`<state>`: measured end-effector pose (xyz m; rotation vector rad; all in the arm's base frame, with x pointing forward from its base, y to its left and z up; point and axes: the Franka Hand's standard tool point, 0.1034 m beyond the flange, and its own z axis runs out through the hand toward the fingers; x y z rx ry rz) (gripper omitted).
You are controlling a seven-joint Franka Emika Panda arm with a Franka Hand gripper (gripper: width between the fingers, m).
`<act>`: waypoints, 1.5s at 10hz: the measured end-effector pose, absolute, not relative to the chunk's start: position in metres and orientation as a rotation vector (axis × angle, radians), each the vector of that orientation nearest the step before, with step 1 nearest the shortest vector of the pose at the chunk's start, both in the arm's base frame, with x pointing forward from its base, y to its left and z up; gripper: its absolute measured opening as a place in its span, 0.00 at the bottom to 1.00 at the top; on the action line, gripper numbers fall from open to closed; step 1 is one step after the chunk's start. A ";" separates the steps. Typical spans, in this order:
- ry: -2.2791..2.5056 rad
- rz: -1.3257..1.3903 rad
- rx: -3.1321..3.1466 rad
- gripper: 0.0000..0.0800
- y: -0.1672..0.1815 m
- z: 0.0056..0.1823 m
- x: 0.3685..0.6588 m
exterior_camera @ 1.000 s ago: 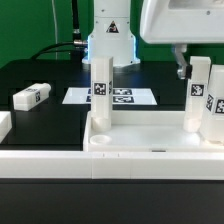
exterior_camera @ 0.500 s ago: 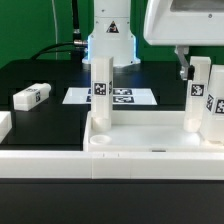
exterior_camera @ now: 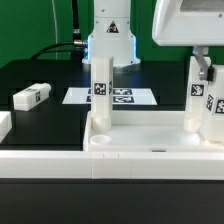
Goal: Assemble desk
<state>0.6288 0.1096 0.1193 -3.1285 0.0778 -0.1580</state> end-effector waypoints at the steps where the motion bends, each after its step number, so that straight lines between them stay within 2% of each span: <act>1: 0.099 -0.158 -3.128 0.36 0.109 0.119 0.629; 4: 0.245 -0.158 -3.115 0.36 0.108 0.119 0.629; 11: 1.269 -0.177 -2.798 0.36 0.102 0.118 0.627; 15: 1.674 -0.157 -2.540 0.36 0.103 0.118 0.627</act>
Offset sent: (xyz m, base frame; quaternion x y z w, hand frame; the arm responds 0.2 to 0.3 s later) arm 0.0000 0.0000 0.0000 0.0000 0.0000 0.1296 0.9916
